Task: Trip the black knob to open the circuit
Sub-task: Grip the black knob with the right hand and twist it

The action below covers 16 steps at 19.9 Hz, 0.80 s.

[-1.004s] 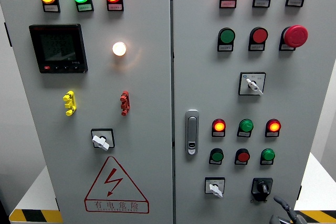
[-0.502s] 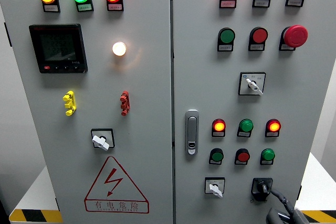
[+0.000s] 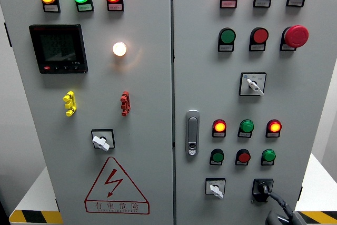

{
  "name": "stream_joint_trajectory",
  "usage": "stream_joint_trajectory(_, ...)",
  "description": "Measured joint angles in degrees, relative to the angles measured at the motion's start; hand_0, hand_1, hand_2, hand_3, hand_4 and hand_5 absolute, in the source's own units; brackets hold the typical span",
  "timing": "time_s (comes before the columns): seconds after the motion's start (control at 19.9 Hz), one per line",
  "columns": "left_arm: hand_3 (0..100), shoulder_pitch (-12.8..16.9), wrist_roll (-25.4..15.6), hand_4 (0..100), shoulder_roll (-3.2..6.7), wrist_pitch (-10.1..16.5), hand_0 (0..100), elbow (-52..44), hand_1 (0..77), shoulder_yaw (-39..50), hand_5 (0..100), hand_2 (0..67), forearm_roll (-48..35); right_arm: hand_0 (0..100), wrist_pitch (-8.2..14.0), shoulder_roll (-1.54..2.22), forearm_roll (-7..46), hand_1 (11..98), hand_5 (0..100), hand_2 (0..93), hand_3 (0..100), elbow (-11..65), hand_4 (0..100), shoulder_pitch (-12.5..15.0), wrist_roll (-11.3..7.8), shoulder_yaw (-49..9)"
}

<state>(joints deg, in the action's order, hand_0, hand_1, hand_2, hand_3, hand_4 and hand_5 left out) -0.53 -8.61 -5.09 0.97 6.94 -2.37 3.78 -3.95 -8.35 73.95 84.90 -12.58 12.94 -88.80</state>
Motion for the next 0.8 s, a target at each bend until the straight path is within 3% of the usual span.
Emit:
stream_joint_trajectory(0.25,21,0.0,0.0,7,-0.04,0.0,0,0.0,3.5,0.0,2,12.8,0.0,100,0.0,0.0,-0.38,85.0,100,1.5,90,-0.04,96,0.18,0.88,0.71)
stream_joint_trajectory(0.8,21,0.0,0.0,7,-0.01,0.0,0,0.0,3.3,0.0,2,12.8,0.0,100,0.01,0.0,-0.39,83.6,100,1.9,91,0.26,96,0.11,0.95,1.43)
